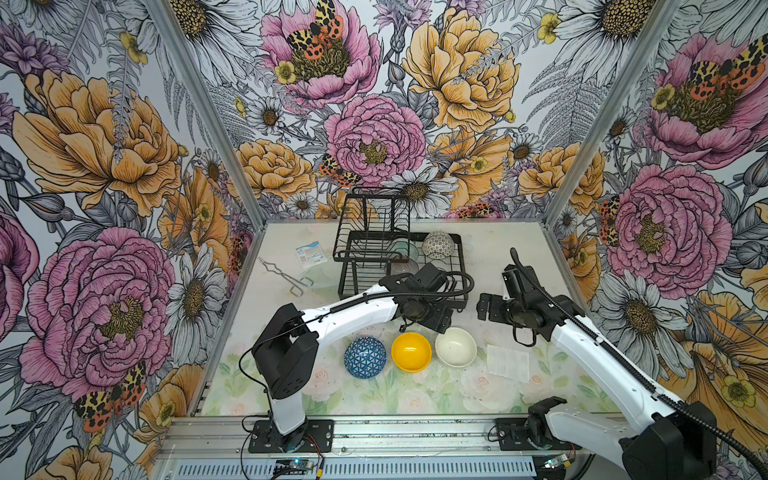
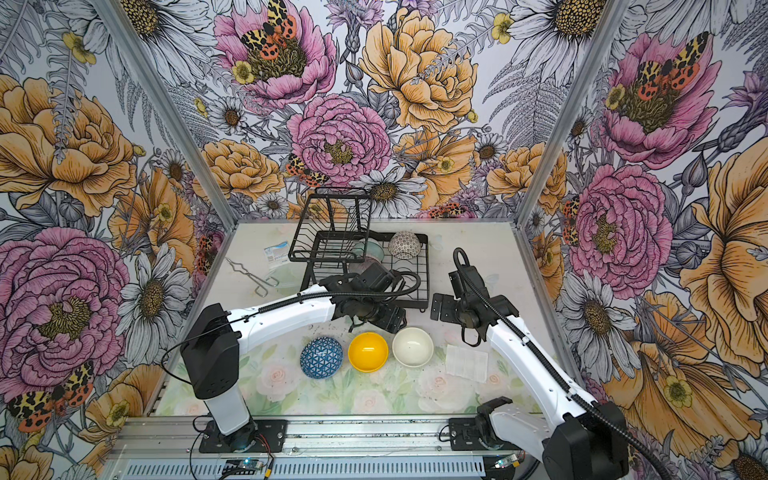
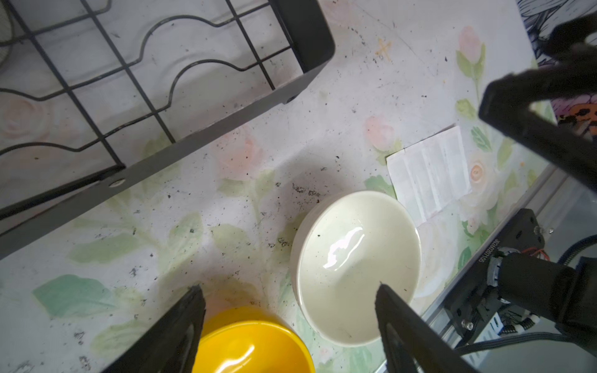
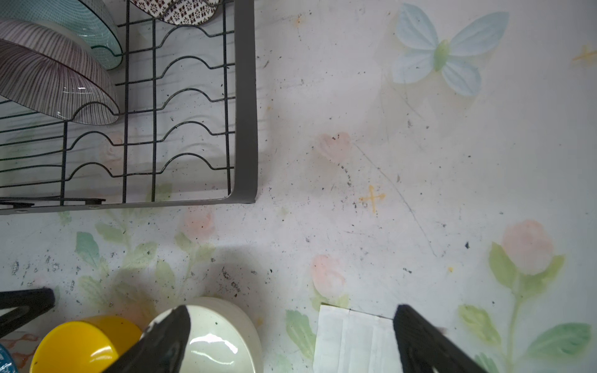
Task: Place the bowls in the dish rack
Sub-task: 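Grasp the rim of the plain cream bowl with the left gripper, then lift the cream bowl toward the right gripper while the right gripper reaches to meet it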
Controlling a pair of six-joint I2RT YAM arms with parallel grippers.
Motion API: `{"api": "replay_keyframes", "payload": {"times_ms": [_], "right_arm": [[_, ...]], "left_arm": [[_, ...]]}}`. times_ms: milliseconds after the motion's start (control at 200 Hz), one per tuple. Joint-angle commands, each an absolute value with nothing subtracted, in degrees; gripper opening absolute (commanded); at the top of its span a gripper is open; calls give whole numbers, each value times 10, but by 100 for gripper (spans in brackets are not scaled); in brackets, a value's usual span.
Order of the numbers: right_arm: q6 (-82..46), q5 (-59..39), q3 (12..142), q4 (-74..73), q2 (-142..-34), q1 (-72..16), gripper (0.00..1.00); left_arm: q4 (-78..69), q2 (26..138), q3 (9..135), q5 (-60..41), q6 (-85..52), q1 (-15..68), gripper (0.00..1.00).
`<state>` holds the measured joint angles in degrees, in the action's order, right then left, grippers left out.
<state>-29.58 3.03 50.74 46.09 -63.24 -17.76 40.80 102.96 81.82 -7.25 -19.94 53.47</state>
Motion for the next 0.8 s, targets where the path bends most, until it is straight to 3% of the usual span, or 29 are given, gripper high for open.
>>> {"api": "replay_keyframes", "payload": {"times_ms": [0,430,796], "right_arm": [[-305,20,501,459,-621,-172,99],[-305,17,494,458,-618,-165,99],[-302,15,493,458,-619,-161,100]], "left_arm": [[398,1056,834,-112,-181,546,78],[398,1114,843,-94,-172,560,54],[398,1136,859,-89,-172,561,14]]}}
